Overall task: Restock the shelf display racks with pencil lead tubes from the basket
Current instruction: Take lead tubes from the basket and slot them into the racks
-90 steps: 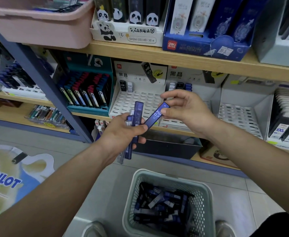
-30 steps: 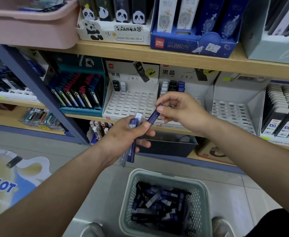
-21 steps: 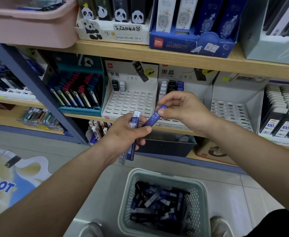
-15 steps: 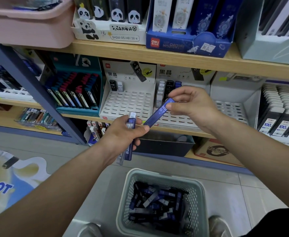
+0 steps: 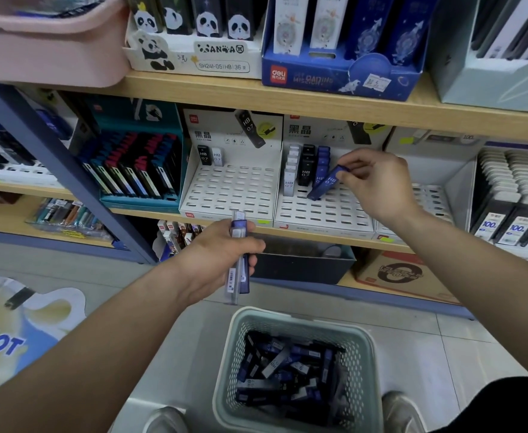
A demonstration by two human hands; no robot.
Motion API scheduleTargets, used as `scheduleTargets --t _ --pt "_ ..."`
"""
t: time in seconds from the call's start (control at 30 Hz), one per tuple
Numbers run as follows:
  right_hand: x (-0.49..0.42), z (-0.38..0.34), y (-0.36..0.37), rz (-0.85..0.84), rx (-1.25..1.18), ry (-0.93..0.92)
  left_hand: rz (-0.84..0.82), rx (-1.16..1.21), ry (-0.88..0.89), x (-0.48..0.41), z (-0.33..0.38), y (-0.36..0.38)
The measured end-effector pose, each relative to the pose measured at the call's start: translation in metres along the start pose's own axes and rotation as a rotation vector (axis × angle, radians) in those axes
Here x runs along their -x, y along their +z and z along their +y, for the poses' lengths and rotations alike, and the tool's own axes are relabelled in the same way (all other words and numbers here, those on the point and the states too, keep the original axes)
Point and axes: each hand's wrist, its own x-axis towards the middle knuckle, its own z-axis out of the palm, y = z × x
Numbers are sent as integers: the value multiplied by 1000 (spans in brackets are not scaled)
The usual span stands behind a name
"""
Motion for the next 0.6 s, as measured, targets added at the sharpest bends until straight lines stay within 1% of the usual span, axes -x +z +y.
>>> scheduleTargets --t 0.2,0.43,0.6 --pt "-1 3 -3 -15 55 -27 -82 64 3 4 4 1" --pt "-2 7 7 -97 251 -277 -92 12 58 3 -1 -4" --pt "0 9 16 -112 322 -277 -128 1 88 2 -4 -9"
